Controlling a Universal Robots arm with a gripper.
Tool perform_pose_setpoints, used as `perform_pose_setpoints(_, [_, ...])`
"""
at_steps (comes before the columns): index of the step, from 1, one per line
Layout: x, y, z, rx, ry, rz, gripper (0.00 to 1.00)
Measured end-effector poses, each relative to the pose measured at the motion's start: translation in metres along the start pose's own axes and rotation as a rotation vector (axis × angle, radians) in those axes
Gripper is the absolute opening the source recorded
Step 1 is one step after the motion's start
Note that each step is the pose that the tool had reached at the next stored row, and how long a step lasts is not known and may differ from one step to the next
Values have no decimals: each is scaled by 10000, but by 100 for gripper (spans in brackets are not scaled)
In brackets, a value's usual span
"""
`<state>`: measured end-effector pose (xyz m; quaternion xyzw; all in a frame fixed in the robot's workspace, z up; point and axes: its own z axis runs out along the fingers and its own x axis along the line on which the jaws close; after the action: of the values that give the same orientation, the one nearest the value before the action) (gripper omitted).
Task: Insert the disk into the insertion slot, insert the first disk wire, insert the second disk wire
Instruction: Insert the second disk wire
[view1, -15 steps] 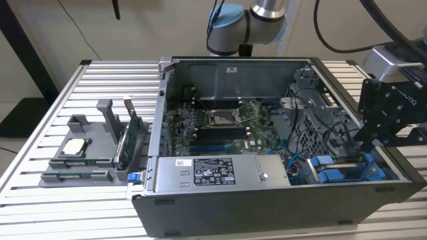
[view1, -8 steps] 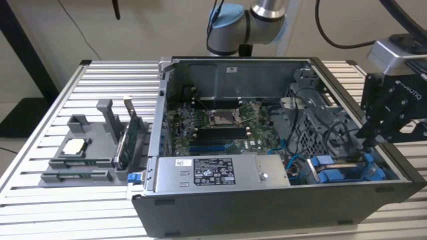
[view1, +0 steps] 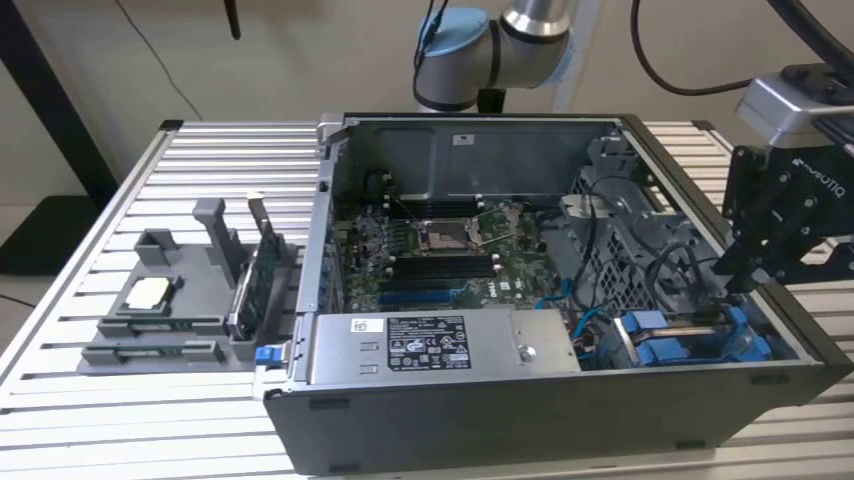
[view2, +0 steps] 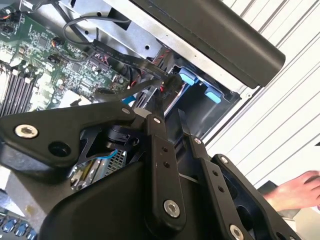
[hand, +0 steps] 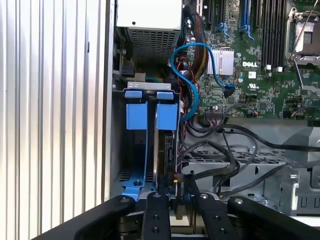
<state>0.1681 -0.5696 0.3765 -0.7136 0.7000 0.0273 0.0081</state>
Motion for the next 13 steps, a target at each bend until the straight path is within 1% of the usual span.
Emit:
perform_pose_setpoints(5, [0, -20, -1, 0, 0, 1, 27])
perform_pose_setpoints(13, [-4, -79, -2, 0, -3, -4, 27])
